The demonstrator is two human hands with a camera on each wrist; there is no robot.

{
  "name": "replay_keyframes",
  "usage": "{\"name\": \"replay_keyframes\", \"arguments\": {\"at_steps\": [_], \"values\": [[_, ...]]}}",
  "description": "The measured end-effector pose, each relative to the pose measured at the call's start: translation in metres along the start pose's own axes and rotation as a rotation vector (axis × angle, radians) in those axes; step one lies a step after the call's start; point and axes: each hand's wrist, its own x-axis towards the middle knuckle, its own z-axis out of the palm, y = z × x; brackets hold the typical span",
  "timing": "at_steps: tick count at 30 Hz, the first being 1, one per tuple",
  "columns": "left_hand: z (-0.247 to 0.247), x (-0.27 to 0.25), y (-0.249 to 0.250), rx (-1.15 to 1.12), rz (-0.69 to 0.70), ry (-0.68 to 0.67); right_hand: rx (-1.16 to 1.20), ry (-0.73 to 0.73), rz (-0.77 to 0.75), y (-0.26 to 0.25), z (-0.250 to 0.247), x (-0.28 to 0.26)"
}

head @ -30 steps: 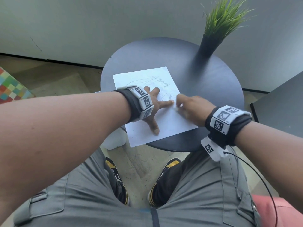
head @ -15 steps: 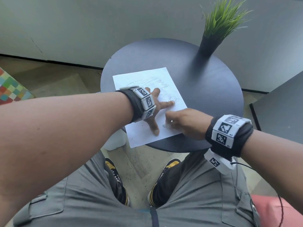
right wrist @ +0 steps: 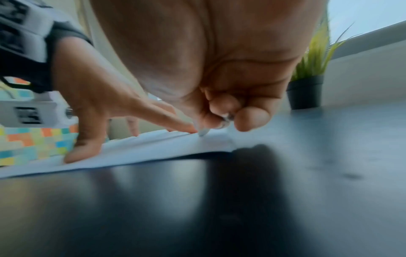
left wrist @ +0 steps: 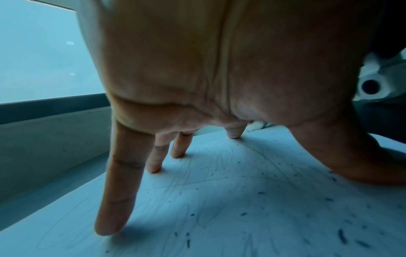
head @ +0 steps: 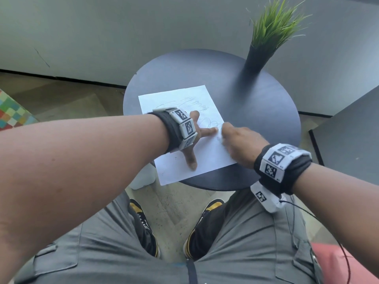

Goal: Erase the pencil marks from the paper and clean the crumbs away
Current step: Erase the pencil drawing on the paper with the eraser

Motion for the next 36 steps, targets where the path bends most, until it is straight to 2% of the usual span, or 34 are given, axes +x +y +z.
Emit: {"name": "replay_keyframes", "arguments": {"at_steps": [2, 3, 6, 7, 9, 11, 12, 15, 17, 19, 23, 28, 32, 33, 36], "values": [[0.0, 0.0, 0.0, 0.004, 0.003, -0.001, 0.025, -0.076, -0.162, -0.013, 0.007, -0.009], [0.0, 0.0, 0.0, 0.008, 0.001, -0.002, 0.04, -0.102, -0.175, -0.012, 0.005, -0.012], [-0.001, -0.001, 0.0, 0.002, -0.003, -0.009, 0.07, -0.037, 0.072, 0.008, -0.007, -0.001], [-0.001, 0.0, 0.0, -0.006, -0.001, -0.013, 0.049, -0.012, 0.112, 0.007, -0.006, -0.001], [0.0, 0.0, 0.0, -0.023, 0.015, -0.011, 0.01, 0.008, 0.023, -0.006, -0.001, -0.003], [0.001, -0.001, -0.001, -0.043, 0.024, -0.012, -0.009, -0.033, -0.106, -0.012, 0.003, -0.009], [0.0, -0.002, -0.001, -0.039, 0.017, -0.019, -0.021, -0.052, -0.082, -0.005, -0.003, -0.008], [-0.002, -0.002, 0.001, -0.023, -0.003, -0.041, 0.081, -0.013, 0.201, 0.031, -0.018, 0.003], [-0.002, -0.002, 0.001, -0.066, -0.007, -0.044, 0.198, 0.033, 0.248, 0.043, -0.019, 0.004], [-0.001, -0.001, 0.004, -0.154, -0.003, -0.026, 0.307, 0.047, 0.209, 0.04, -0.017, 0.004], [-0.001, 0.002, 0.013, -0.221, 0.0, 0.064, 0.381, -0.042, 0.141, 0.026, -0.014, 0.006], [0.002, 0.001, 0.015, -0.162, -0.015, 0.057, 0.26, -0.064, 0.099, 0.015, -0.009, 0.004], [0.003, 0.0, 0.012, -0.127, -0.002, 0.067, 0.085, -0.241, -0.12, -0.001, -0.011, -0.006], [0.004, 0.0, 0.011, -0.125, -0.004, 0.066, 0.076, -0.227, -0.119, 0.0, -0.011, -0.004], [0.008, -0.002, 0.004, -0.111, -0.01, 0.063, 0.164, -0.122, 0.052, 0.009, -0.014, 0.005]]}}
